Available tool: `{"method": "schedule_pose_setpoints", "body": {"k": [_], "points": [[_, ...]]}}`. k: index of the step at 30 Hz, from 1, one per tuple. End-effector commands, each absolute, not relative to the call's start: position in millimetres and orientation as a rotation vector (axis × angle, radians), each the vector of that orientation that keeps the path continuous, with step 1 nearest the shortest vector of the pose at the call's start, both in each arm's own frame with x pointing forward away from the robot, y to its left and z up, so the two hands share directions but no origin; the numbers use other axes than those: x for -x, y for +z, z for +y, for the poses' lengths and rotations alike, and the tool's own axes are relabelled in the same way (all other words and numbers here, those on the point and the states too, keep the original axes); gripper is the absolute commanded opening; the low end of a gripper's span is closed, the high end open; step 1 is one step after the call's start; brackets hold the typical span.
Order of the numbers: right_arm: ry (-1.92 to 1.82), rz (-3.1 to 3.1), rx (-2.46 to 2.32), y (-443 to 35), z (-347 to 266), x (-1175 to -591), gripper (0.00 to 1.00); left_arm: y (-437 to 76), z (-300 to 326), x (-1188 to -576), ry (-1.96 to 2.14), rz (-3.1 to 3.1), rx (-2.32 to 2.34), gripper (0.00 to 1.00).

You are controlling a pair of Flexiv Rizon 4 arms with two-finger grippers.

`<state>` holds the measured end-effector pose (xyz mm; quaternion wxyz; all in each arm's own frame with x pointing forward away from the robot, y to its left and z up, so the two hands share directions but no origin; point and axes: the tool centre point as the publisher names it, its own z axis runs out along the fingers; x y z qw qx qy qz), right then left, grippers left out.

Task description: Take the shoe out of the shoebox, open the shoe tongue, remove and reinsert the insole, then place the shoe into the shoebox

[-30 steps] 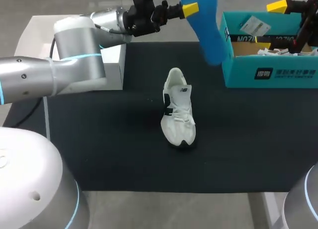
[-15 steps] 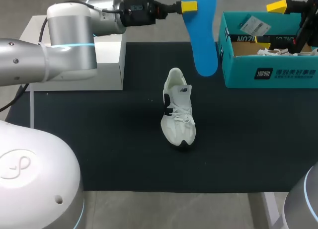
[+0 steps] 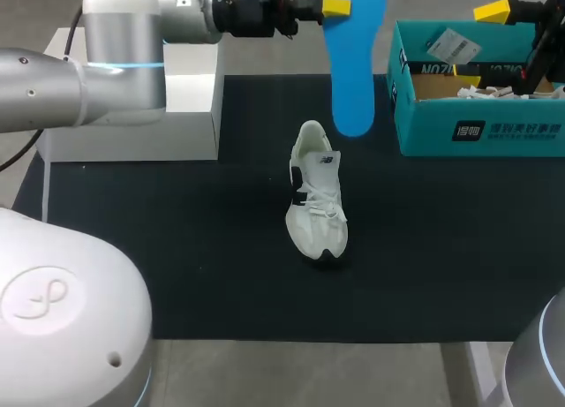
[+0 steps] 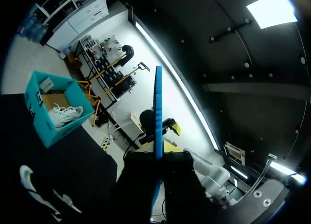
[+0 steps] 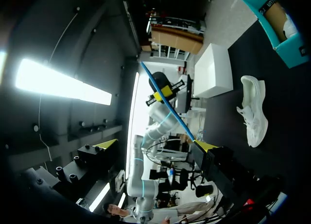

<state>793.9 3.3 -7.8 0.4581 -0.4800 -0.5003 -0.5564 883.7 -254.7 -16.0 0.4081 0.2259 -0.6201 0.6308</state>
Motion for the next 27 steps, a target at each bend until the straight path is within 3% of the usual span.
{"method": "schedule_pose_setpoints", "body": {"k": [1, 16, 27], "points": [[-1.371, -1.232, 1.185, -8, 4, -794, 1.00, -17, -255, -886, 1.580, -1.568, -0.561, 0.00], [-1.371, -1.232, 1.185, -8, 4, -794, 1.00, -22, -265, -876, 1.410, -1.338, -0.823, 0.00], [-0.898, -1.282, 1.859, 63, -3, -813, 1.00, -38, -270, -870, 1.224, -1.286, -0.943, 0.00]]}}
